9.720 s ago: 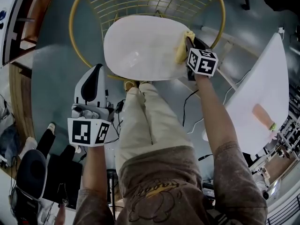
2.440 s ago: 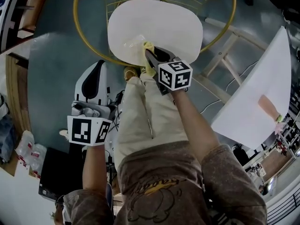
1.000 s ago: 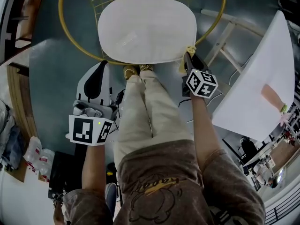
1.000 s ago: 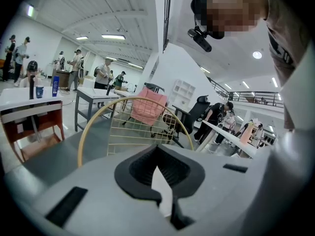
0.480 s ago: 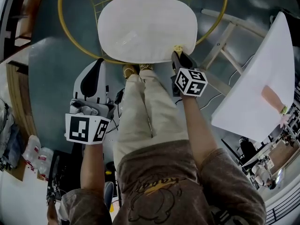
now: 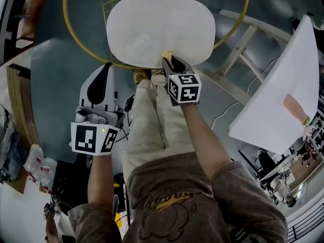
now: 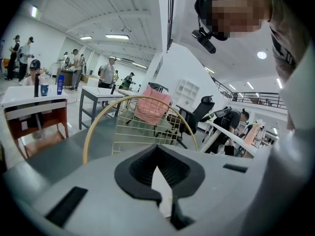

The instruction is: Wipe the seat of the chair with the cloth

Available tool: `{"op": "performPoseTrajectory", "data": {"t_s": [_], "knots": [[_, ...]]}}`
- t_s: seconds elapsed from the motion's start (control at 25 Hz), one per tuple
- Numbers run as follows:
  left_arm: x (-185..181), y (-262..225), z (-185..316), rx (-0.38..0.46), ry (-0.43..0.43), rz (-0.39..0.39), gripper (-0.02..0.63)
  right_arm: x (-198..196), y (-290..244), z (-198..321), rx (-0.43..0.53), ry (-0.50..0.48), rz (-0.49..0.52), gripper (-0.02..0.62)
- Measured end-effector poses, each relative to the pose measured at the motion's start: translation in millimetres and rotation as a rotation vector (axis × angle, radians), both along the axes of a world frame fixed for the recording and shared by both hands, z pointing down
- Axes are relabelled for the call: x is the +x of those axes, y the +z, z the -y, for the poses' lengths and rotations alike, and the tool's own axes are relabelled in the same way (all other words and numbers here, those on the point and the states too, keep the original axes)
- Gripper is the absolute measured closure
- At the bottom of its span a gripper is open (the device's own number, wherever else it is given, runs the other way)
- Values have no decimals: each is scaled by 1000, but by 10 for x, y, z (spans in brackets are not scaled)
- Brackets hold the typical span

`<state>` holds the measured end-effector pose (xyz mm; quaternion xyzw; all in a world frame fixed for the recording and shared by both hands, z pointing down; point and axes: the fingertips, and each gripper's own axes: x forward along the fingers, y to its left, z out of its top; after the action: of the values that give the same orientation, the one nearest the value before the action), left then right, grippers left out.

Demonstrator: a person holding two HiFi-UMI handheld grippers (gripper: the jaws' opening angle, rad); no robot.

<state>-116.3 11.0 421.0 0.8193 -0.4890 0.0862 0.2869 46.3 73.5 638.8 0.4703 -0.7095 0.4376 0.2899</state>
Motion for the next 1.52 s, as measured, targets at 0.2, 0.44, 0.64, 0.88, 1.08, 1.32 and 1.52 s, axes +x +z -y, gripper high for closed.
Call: {"op": "performPoseTrajectory", "data": {"t_s": [0.2, 0.44, 0.64, 0.88, 1.08, 1.32, 1.52], "knots": [[-80, 12, -12, -3, -16, 4, 603, -290, 42, 18, -19, -49, 14, 483], [-197, 37, -39, -9, -45, 12, 603, -571, -11, 66, -17, -104, 72, 483], [-245, 38, -49, -8, -60, 13, 603, -934, -72, 93, -10, -183, 133, 483], [-298, 42, -51, -9, -77, 15, 603, -1299, -122, 124, -7, -236, 190, 483], [-332, 26, -59, -6, -92, 11, 603, -1467, -185, 77, -12, -275, 237, 483], [-373, 3, -60, -1, -107, 12, 603, -1617, -264, -90, -19, -376, 277, 483], [-344, -37, -79, 4, -110, 9, 603, -1568, -387, -124, 4, -396, 298, 483]]}}
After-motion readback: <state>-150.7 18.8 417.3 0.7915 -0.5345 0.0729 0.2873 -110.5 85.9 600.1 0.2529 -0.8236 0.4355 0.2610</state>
